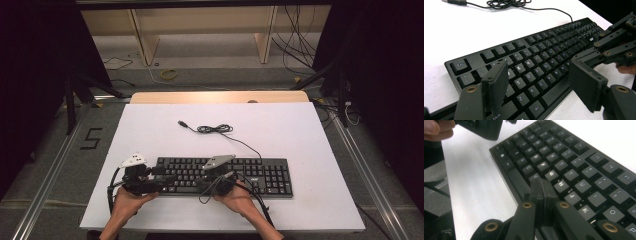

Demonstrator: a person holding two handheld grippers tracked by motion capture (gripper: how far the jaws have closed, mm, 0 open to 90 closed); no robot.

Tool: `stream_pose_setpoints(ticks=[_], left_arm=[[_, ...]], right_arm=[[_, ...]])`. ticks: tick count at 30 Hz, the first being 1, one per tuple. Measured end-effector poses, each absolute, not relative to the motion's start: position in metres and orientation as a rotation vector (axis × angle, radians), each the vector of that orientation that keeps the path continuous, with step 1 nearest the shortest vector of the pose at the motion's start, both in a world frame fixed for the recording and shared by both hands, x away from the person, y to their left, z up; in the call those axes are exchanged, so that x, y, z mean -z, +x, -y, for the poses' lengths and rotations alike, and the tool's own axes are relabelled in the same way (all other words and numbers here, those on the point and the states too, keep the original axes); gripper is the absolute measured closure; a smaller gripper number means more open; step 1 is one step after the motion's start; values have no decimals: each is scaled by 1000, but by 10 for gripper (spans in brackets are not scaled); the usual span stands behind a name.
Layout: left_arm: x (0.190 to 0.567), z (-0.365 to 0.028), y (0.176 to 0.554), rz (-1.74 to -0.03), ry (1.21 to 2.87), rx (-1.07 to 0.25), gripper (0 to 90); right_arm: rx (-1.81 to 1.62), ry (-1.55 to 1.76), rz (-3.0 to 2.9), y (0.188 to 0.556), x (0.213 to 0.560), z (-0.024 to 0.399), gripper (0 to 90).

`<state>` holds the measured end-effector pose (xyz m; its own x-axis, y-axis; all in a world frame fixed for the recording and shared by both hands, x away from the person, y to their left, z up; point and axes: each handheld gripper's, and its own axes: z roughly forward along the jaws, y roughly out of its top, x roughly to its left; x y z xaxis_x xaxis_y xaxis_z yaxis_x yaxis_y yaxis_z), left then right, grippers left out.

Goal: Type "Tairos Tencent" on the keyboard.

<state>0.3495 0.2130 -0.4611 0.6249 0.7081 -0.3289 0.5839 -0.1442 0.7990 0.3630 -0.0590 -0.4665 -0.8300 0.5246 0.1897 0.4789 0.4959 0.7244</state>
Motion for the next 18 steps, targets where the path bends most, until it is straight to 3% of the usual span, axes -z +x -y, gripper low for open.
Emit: stream_pose_setpoints(ticks=[18], left_arm=[[462, -216, 351, -1049, 1842, -150, 321]], right_arm=[[-1319, 978, -2618, 374, 459, 72, 589]])
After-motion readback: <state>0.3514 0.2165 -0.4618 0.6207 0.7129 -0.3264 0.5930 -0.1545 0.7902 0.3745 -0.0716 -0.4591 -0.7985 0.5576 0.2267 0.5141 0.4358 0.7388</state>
